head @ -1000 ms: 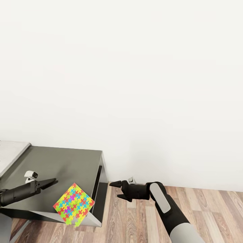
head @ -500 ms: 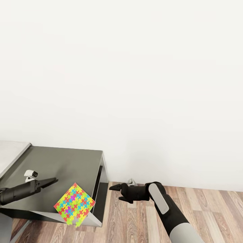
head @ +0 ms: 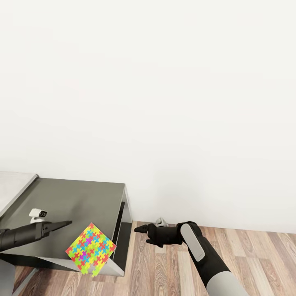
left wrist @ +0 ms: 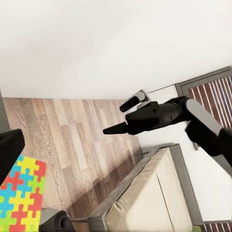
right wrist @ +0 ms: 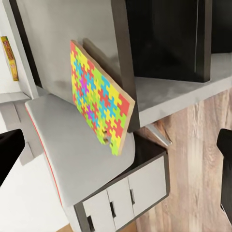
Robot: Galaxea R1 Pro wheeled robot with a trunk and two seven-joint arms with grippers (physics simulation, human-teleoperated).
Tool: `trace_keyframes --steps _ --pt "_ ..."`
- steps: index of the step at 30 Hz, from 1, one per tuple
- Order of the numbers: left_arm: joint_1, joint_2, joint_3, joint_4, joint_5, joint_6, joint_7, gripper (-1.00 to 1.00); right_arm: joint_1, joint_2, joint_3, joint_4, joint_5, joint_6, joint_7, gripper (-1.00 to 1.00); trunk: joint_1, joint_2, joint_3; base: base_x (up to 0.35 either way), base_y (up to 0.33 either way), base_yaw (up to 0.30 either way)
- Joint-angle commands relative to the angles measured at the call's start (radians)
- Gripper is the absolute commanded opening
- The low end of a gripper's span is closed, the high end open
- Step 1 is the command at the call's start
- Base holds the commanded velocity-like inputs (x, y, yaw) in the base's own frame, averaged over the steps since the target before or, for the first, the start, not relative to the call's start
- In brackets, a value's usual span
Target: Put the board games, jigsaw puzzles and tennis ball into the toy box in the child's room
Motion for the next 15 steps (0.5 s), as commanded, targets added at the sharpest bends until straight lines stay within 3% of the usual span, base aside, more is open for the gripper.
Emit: trace_keyframes --steps 1,8,15 --pt "0.006 0.000 0.000 -0.016 0.000 0.015 -0.004 1.00 -0.001 0.000 -0.001 0.000 0.011 0.003 0.010 1.00 0.001 -0.002 -0.002 0.000 0.000 0.000" --pt "0.035 -0.004 0.000 -0.088 0.008 0.042 -0.004 1.00 -0.001 0.002 0.002 0.001 0.012 0.002 0.010 1.00 0.001 -0.002 -0.002 0.000 0.000 0.000" --pt "0.051 -0.007 0.000 -0.129 0.050 0.058 -0.004 1.00 -0.001 0.002 0.004 0.004 0.012 0.001 0.011 1.00 0.001 -0.002 -0.002 0.000 0.000 0.000"
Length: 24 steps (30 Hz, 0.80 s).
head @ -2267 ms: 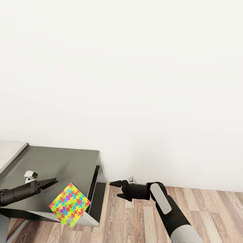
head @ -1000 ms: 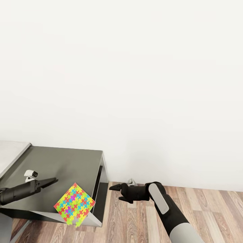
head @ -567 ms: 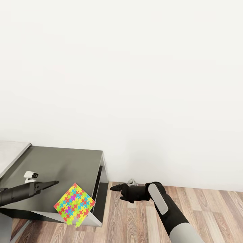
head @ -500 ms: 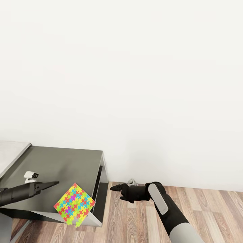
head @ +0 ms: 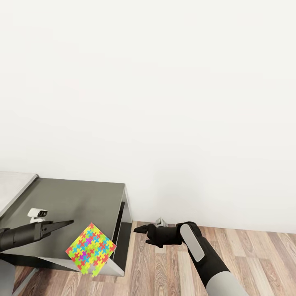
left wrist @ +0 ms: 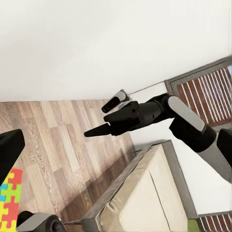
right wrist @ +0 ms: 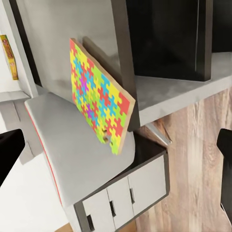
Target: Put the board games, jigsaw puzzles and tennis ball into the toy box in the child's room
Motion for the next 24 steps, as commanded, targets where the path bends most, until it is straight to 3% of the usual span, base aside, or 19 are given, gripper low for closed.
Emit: trace_keyframes --steps 1,5,12,24 --pt "0.004 0.000 0.000 -0.007 0.007 0.013 -0.004 1.00 -0.001 0.000 -0.001 0.000 0.011 0.003 0.009 1.00 0.001 -0.002 -0.002 0.000 0.000 0.000" --pt "0.025 0.001 0.001 -0.038 0.032 0.020 -0.004 1.00 -0.001 0.001 0.000 0.001 0.010 0.002 0.010 1.00 0.001 -0.002 -0.002 0.000 0.000 0.000" --pt "0.054 0.001 0.001 -0.090 0.056 0.042 -0.004 1.00 -0.001 0.000 0.032 0.001 0.010 0.001 0.014 1.00 0.027 -0.051 -0.024 0.000 0.000 0.000" --pt "0.060 0.000 0.001 -0.107 0.062 0.049 -0.004 1.00 -0.001 0.001 0.060 -0.004 0.010 -0.014 0.018 1.00 0.073 -0.135 -0.061 0.000 0.000 0.000"
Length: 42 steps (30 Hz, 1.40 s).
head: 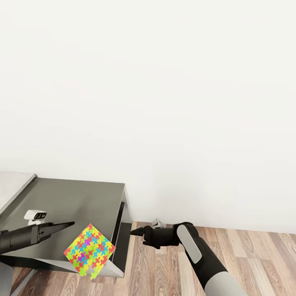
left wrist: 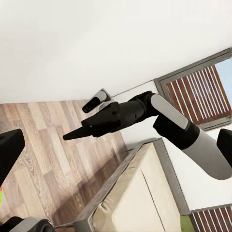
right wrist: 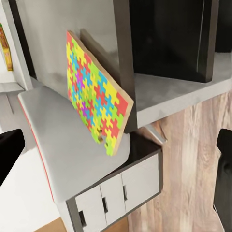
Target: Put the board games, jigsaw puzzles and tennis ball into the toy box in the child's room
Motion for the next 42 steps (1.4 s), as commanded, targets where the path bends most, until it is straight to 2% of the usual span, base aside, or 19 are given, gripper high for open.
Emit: trace_keyframes --steps 1,18,25,28,33,42 --pt "0.000 0.000 0.000 0.000 0.000 0.011 -0.004 1.00 -0.001 0.000 -0.001 0.000 0.010 0.003 0.009 1.00 0.004 -0.009 -0.005 0.000 0.000 0.000" --pt "0.000 -0.002 -0.001 -0.001 0.000 0.010 -0.004 1.00 -0.001 0.000 0.061 -0.040 0.010 -0.023 0.068 1.00 0.069 -0.128 -0.058 0.000 0.000 0.000" --pt "0.000 -0.002 -0.001 -0.001 0.000 0.010 -0.004 1.00 -0.001 0.000 0.069 -0.057 0.011 -0.056 0.069 1.00 0.096 -0.177 -0.080 0.000 0.000 0.000" --pt "0.000 -0.002 0.000 -0.001 0.000 0.011 -0.004 1.00 -0.001 -0.001 0.086 -0.064 0.012 -0.073 0.068 1.00 0.108 -0.198 -0.089 0.000 0.000 0.000" --pt "0.000 -0.002 -0.001 -0.001 0.000 0.011 -0.004 1.00 -0.001 -0.002 0.107 -0.067 0.012 -0.081 0.072 1.00 0.127 -0.233 -0.105 0.000 0.000 0.000" --pt "0.000 -0.002 0.000 -0.001 0.000 0.011 -0.004 1.00 -0.001 -0.002 0.117 -0.066 0.011 -0.084 0.076 1.00 0.161 -0.296 -0.133 0.000 0.000 0.000"
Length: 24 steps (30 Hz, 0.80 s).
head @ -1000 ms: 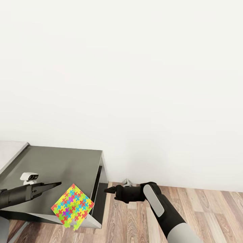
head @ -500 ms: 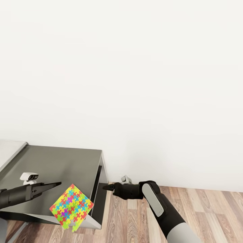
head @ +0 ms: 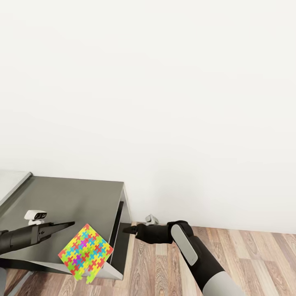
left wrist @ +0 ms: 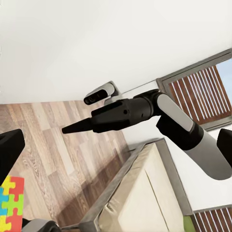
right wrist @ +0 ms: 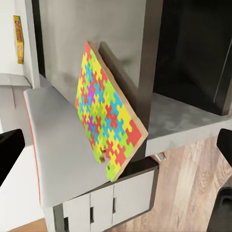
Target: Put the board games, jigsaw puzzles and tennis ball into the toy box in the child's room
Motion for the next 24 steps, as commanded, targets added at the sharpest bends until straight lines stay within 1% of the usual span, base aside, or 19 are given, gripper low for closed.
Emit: trace_keyframes --steps 1,5,12,24 --pt "0.000 0.000 0.000 0.000 0.000 0.011 -0.004 1.00 -0.001 0.000 0.000 0.000 0.007 0.003 0.007 1.00 0.004 -0.008 -0.004 0.000 0.000 0.000" --pt "-0.001 0.000 0.000 0.000 0.000 0.011 -0.004 1.00 -0.001 0.001 0.002 0.000 0.007 0.007 0.007 1.00 0.019 -0.036 -0.017 0.000 0.000 0.000" --pt "0.000 0.000 0.000 0.000 0.000 0.011 -0.004 1.00 -0.001 0.002 0.007 -0.001 0.005 0.014 0.010 1.00 0.019 -0.036 -0.017 0.000 0.000 0.000" --pt "-0.001 0.000 0.000 -0.002 0.000 0.011 -0.004 1.00 -0.001 0.002 0.009 -0.002 0.004 0.018 0.013 1.00 0.065 -0.120 -0.054 0.000 0.000 0.000"
